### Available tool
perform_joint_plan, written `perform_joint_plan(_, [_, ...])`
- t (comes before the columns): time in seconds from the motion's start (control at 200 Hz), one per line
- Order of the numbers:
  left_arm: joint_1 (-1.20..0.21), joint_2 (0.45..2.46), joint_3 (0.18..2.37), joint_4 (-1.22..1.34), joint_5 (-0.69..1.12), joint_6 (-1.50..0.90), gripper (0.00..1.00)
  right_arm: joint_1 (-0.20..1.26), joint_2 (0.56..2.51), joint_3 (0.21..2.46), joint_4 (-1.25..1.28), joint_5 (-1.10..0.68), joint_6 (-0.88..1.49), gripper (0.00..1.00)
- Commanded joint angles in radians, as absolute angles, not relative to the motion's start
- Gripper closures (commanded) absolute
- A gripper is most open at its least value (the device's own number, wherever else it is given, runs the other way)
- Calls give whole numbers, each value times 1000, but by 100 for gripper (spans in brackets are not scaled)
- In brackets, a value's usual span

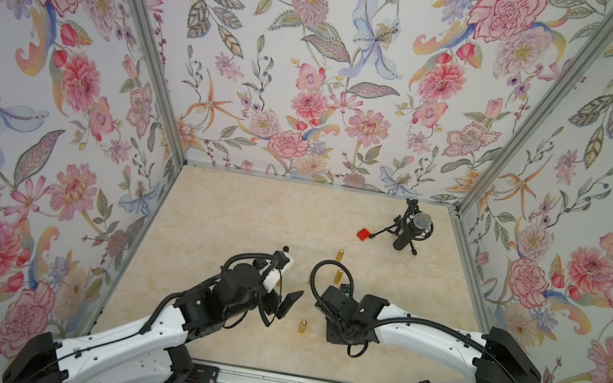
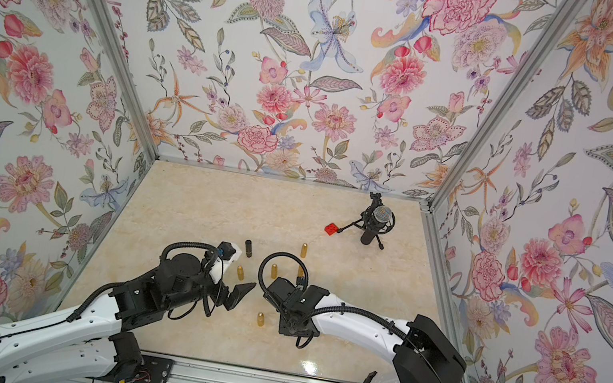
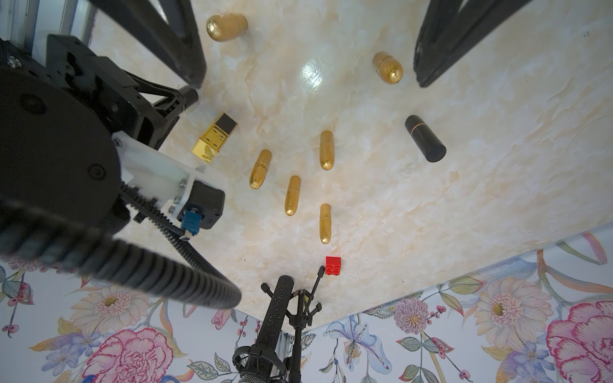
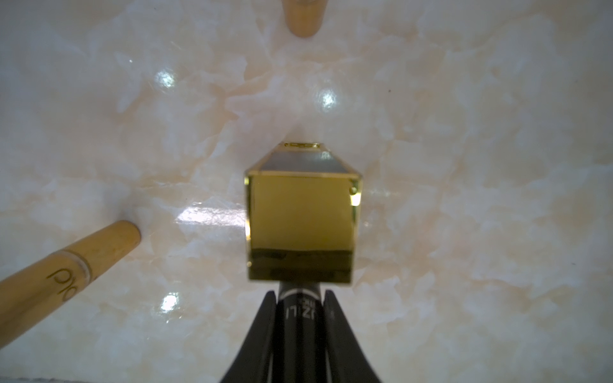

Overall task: Open the lipstick cap
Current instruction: Pick up the lipstick at the center of the board, then open the cover of the lipstick.

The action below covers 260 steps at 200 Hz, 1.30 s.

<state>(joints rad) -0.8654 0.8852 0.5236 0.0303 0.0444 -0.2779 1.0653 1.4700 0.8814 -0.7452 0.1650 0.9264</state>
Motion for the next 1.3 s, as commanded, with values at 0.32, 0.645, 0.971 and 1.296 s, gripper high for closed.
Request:
perform_joint_plan(0.32, [-878, 860, 508, 55, -3, -286, 1, 1055, 1377, 886, -766, 113, 915, 82])
perform_joint_plan(0.645, [-879, 830, 506, 96, -50, -236, 1, 985, 1242, 975, -860, 47, 841, 82])
perform_joint_plan(0.971, [-879, 862, 531, 188, 3, -56, 1, 881, 1187, 1099, -887, -73, 754, 82])
perform_joint_plan(1.296, [-879, 969, 542, 302, 173, 169, 1, 816, 1272, 1265, -884, -202, 646, 82])
